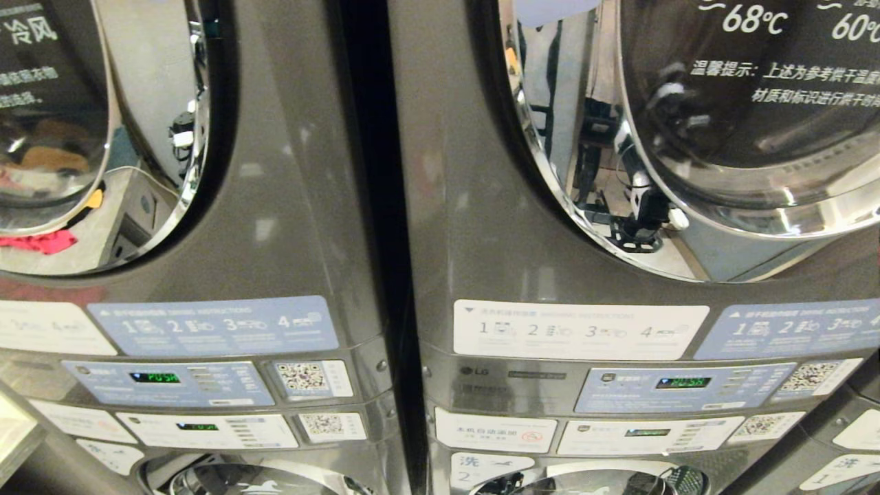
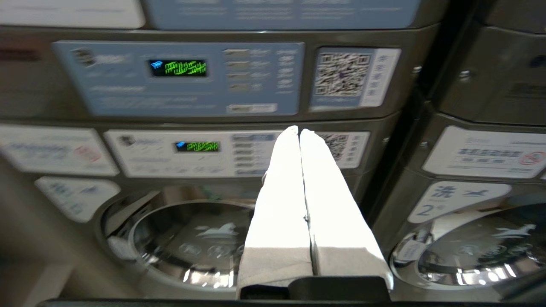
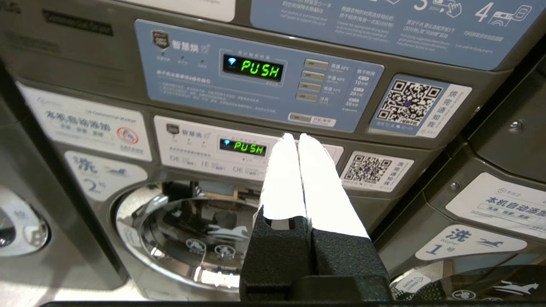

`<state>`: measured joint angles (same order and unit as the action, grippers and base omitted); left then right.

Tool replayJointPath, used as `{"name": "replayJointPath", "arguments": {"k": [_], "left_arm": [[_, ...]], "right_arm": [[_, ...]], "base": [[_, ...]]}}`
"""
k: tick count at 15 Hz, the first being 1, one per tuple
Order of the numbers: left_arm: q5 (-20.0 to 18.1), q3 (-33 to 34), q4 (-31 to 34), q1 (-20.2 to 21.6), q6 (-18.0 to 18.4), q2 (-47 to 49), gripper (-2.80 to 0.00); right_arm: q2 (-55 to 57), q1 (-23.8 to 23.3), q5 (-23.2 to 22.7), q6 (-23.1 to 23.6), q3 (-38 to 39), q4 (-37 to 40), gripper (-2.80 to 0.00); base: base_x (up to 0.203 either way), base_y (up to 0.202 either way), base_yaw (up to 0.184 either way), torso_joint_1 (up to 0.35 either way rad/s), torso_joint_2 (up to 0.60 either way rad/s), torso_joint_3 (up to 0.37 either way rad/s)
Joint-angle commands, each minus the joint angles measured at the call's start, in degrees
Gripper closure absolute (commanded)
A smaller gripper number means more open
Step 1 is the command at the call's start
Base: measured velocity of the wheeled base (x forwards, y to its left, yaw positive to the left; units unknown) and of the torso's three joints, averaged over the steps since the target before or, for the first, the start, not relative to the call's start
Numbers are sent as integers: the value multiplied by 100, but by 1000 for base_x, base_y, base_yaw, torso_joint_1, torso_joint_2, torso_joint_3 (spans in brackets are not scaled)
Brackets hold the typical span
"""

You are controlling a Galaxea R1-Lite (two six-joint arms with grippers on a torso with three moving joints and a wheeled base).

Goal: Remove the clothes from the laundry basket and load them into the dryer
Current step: Open the dryer

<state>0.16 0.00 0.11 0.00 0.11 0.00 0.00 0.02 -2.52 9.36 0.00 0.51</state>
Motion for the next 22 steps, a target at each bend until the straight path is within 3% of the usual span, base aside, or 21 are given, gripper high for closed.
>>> {"name": "replayJointPath", "arguments": {"k": [1,5,17,20,22], "left_arm": [[2,9,-2,0,1,5,0],[2,9,-2,0,-2,0,0],[2,9,-2,0,4,0,0],[2,9,-2,0,7,5,0],[2,9,-2,0,-2,9,0]], "right_arm": [[0,-2,-11,22,9,2,0],[0,-2,15,-13,0,2,0],[0,-2,-23,-46,0,-1,0],[16,-2,-111,532,-124,14,0],[255,-2,-130,715,-996,296,0]], "base": [[6,7,-107,2,3,5],[2,4,-123,5,3,5],[0,0,0,0,0,0],[0,0,0,0,0,0],[0,0,0,0,0,0]]}}
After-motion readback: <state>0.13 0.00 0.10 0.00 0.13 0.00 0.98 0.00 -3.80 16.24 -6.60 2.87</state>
